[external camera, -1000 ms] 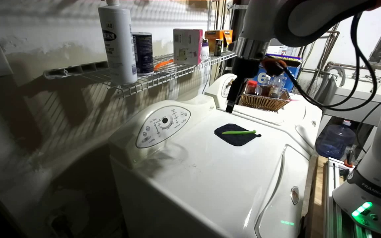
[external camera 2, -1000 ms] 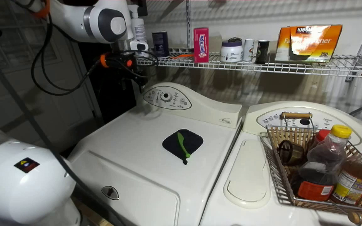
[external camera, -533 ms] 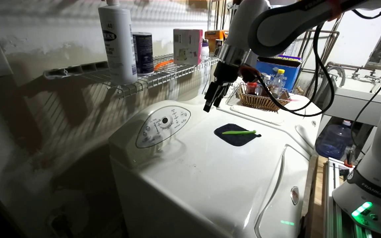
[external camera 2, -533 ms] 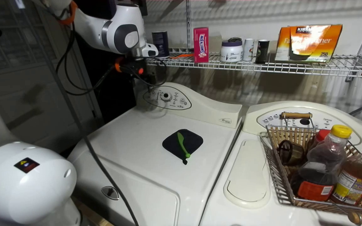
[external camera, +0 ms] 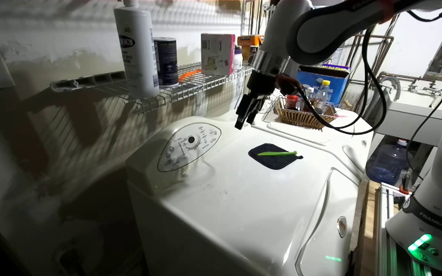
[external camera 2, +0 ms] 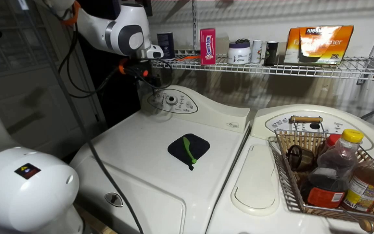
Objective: Press a button on the left washing machine
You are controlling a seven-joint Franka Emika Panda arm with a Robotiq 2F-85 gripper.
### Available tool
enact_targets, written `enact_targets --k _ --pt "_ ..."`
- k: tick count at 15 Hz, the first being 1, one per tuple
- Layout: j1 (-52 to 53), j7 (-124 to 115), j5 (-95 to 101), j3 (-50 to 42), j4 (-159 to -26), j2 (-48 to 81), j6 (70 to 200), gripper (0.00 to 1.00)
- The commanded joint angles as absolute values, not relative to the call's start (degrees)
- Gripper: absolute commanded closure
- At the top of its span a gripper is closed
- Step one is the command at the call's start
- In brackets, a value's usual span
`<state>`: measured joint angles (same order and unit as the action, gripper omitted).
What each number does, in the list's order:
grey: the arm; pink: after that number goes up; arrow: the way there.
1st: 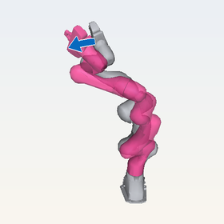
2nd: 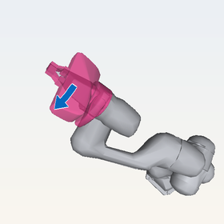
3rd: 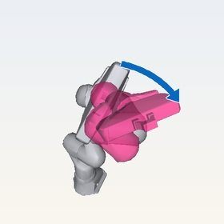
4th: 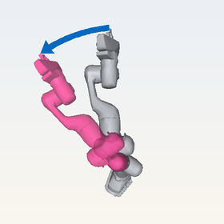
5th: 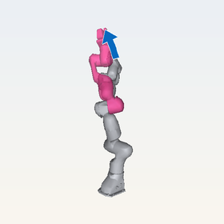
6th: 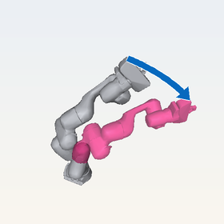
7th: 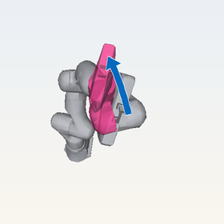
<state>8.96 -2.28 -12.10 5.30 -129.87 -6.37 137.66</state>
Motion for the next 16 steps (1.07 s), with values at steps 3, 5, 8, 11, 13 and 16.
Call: enact_targets --k 3,5,8,11,13,16 --pt "12.51 10.98 -25.7 7.63 -124.62 -0.27 143.54 0.0" --pt "13.49 16.53 -31.03 9.1 -121.58 3.3 145.21 0.0" --pt "13.07 23.37 -36.73 11.8 -117.6 8.69 145.4 0.29" --pt "11.53 26.34 -38.58 13.58 -114.45 13.75 146.88 0.46" --pt "10.26 28.02 -39.54 14.68 -112.44 17.2 148.49 0.61" --pt "8.29 29.57 -41.23 16.68 -109.05 22.1 152.75 0.81"
